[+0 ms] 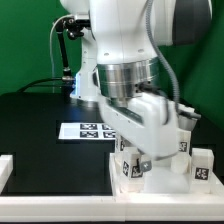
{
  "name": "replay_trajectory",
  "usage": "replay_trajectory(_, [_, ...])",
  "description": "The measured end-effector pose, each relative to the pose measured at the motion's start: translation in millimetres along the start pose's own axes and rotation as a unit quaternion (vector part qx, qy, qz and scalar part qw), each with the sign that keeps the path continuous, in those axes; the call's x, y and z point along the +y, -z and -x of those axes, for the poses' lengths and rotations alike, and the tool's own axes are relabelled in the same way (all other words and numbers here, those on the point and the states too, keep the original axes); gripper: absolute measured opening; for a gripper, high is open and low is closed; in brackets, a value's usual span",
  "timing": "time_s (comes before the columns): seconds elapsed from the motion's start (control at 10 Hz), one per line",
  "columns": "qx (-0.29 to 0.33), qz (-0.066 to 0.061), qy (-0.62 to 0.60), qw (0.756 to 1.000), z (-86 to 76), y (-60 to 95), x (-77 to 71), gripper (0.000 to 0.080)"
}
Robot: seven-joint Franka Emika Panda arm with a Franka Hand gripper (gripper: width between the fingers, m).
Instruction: Assemble square table
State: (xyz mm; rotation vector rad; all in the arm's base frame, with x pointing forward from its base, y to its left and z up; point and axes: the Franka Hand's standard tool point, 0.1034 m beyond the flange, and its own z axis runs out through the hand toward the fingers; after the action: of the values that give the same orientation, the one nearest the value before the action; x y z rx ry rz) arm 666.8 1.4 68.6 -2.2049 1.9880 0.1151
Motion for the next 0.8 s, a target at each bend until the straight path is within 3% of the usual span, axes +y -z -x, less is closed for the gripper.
replay_trajectory(0.1, [-0.015, -0.011, -0.061, 0.998, -1.9, -0.2, -1.1, 0.0291])
replay_trajectory(0.3, [-0.015, -0.011, -0.039, 0.999, -1.2, -0.6, -0.9, 0.0291])
replay_trajectory(0.4, [-0.015, -0.011, -0.036, 0.999, -0.6, -0.7, -1.0, 0.0482])
replay_trajectory(0.5, [0.001, -0.006, 0.106, 0.994, 2.7, -1.3, -1.6, 0.0592])
replay_trajectory(0.7, [0.012, -0.010, 0.220, 0.975, 13.6, 0.4, 2.5, 0.0638])
replay_trajectory(0.8, [0.012, -0.009, 0.247, 0.969, 10.7, -0.4, 3.1, 0.0646])
